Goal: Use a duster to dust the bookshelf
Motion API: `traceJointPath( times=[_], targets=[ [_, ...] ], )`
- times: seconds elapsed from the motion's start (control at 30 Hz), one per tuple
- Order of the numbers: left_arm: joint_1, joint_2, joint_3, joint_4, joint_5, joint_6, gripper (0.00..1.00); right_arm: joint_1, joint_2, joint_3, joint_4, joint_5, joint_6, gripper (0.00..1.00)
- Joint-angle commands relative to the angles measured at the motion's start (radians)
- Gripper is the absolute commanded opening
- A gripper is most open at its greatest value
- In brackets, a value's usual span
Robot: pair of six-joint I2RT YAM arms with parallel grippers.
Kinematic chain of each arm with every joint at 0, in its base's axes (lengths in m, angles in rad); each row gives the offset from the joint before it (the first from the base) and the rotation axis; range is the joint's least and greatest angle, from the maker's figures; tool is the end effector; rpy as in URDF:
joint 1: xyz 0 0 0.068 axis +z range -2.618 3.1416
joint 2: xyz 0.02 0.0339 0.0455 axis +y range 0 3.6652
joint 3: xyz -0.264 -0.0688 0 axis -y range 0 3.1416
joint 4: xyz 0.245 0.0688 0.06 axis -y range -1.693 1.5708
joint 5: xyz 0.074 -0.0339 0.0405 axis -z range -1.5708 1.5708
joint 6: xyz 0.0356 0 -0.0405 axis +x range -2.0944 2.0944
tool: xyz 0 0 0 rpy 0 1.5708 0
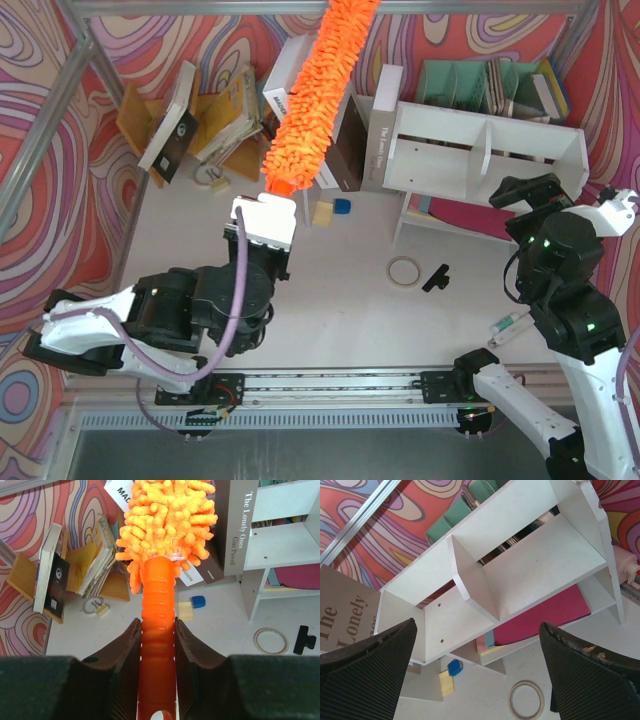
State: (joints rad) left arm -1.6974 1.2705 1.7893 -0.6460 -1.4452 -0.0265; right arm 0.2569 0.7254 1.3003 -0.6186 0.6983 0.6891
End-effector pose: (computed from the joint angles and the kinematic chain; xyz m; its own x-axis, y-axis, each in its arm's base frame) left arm 0.0094 -0.2056 0.5293 0.0094 0.1004 -0.9949 0.2489 0.9634 0.0995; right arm 0.0993 0.0024 0.4678 0.2386 0.5662 -0.7889 0.3561 0.7048 0.6136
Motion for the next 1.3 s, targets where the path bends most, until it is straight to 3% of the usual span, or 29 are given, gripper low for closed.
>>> traceJointPath(
  times=[0.0, 0.1, 0.2, 0.27, 0.93, 1.03, 1.17, 1.2, 1.27],
  targets=[
    [-0.006, -0.077, -0.027, -0.022, -0.087, -0.026, 0.0, 0.003, -0.01, -0.007, 0.002, 0.007, 0.007, 0.99],
    [-0.014, -0.117, -0.07, 0.053, -0.115, 0.045, 0.0, 0.003, -0.007, -0.007, 0.001, 0.005, 0.009, 0.99],
    [-0.022, -0.145, -0.163, 0.432, -0.157, 0.332, 0.0, 0.004, -0.006, -0.012, 0.003, 0.002, 0.012, 0.99],
    [-0.024, -0.154, -0.202, 0.583, -0.165, 0.477, 0.0, 0.005, -0.003, -0.013, 0.003, 0.0, 0.013, 0.99],
    [0.047, -0.333, -0.319, 0.576, -0.283, 0.483, 0.0, 0.004, 0.002, -0.012, 0.0, -0.02, 0.029, 0.99],
    [0.047, -0.329, -0.386, 0.799, -0.316, 0.639, 0.0, 0.004, 0.003, -0.012, 0.001, -0.022, 0.035, 0.99],
    [0.055, -0.33, -0.534, 1.308, -0.322, 1.056, 0.0, 0.004, 0.012, -0.005, 0.0, -0.033, 0.036, 0.99],
    [0.06, -0.335, -0.552, 1.364, -0.322, 1.082, 0.0, 0.004, 0.013, -0.003, 0.001, -0.034, 0.037, 0.99],
    [0.071, -0.347, -0.556, 1.306, -0.322, 1.029, 0.0, 0.004, 0.014, -0.002, 0.0, -0.035, 0.037, 0.99]
  ],
)
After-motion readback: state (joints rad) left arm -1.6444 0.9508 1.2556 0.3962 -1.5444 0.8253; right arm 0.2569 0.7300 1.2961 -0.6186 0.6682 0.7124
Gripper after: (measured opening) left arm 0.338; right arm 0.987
